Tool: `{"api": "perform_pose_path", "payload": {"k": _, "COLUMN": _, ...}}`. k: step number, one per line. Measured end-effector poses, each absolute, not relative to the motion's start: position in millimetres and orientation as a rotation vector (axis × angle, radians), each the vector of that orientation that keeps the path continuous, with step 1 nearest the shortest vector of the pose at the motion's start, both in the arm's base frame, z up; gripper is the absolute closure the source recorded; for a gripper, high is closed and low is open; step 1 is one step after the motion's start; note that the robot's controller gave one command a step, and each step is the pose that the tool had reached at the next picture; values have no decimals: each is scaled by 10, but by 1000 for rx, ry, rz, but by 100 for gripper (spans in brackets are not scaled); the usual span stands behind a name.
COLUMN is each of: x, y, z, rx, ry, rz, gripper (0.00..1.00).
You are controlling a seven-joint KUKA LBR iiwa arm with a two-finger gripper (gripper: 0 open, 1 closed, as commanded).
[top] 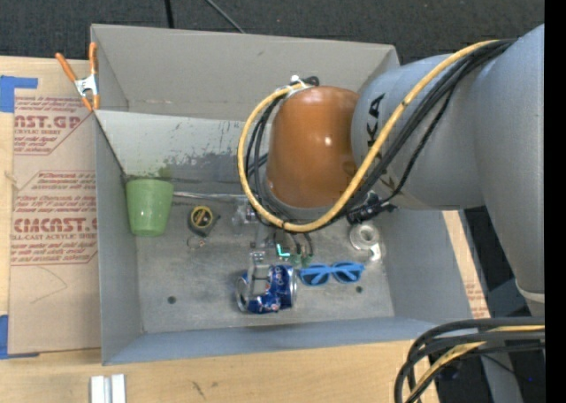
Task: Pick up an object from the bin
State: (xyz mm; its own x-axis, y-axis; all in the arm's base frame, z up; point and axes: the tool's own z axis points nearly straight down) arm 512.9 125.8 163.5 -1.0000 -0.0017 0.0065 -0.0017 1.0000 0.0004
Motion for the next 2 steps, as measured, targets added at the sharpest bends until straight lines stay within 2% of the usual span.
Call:
{"api": "perform_pose_path", "payload": {"k": 1, "x": 5017, "y": 686, "z": 1327, "rx": -102, "ry": -3136, "rz": 3, "gripper": 0}}
{"api": "perform_pose_path", "payload": {"k": 2, "x": 4855, "y": 665, "z": 664, "rx": -197, "ry": -3133, "rz": -2, "gripper": 0}}
